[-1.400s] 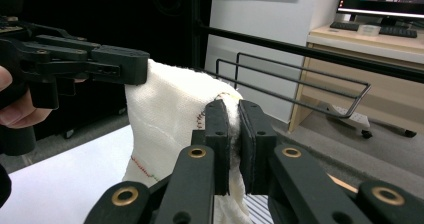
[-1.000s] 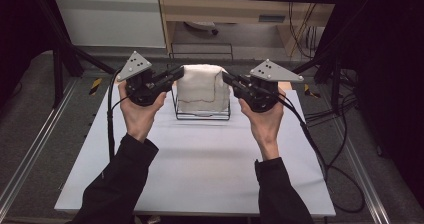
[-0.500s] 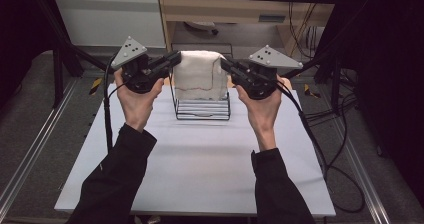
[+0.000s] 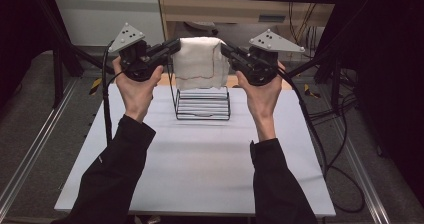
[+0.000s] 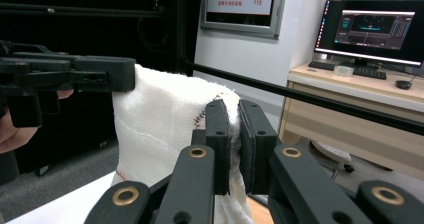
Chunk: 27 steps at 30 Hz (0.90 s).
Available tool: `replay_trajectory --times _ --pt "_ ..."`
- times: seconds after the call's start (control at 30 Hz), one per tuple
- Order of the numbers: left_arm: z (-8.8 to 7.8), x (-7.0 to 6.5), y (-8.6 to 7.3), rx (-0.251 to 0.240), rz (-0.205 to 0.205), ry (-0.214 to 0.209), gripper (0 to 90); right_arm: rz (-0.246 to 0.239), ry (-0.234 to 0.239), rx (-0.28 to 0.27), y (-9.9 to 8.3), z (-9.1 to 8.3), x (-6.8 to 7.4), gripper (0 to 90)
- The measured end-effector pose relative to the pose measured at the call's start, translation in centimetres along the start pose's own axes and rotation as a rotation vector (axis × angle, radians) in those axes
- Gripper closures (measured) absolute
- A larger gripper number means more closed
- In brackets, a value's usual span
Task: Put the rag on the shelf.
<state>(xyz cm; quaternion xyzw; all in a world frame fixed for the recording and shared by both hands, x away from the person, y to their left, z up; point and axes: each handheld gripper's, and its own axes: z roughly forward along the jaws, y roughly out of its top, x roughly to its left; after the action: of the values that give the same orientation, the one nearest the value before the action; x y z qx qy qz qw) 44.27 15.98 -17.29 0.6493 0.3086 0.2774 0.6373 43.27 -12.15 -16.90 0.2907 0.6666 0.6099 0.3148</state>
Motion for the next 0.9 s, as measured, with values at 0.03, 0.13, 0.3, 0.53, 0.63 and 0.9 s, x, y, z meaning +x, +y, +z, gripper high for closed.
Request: replay_trajectory --times 0.03,0.13,0.3,0.53,0.63,0.9 --pt "0.1 0.0 0.2 -0.004 0.001 0.000 83.1 -0.003 -0.001 0.000 0.2 0.0 -0.1 84.3" --pt "0.3 0.1 0.7 -0.010 0.005 0.004 83.2 -0.007 -0.007 -0.005 0.7 0.2 -0.2 84.3" --pt "0.7 0.4 1.4 -0.026 0.020 0.015 83.1 -0.015 -0.011 -0.018 1.5 0.4 -0.4 84.3" --pt "1.1 0.8 2.3 -0.015 0.020 0.026 83.1 -0.016 -0.011 -0.024 2.1 1.0 -0.7 84.3" --pt "1.3 0.9 2.7 -0.016 0.023 0.034 83.1 -0.018 -0.012 -0.027 2.4 1.2 -0.8 84.3" --pt "2.0 1.7 3.3 -0.019 0.022 0.052 83.2 -0.022 -0.019 -0.027 2.9 2.3 -1.3 84.3"
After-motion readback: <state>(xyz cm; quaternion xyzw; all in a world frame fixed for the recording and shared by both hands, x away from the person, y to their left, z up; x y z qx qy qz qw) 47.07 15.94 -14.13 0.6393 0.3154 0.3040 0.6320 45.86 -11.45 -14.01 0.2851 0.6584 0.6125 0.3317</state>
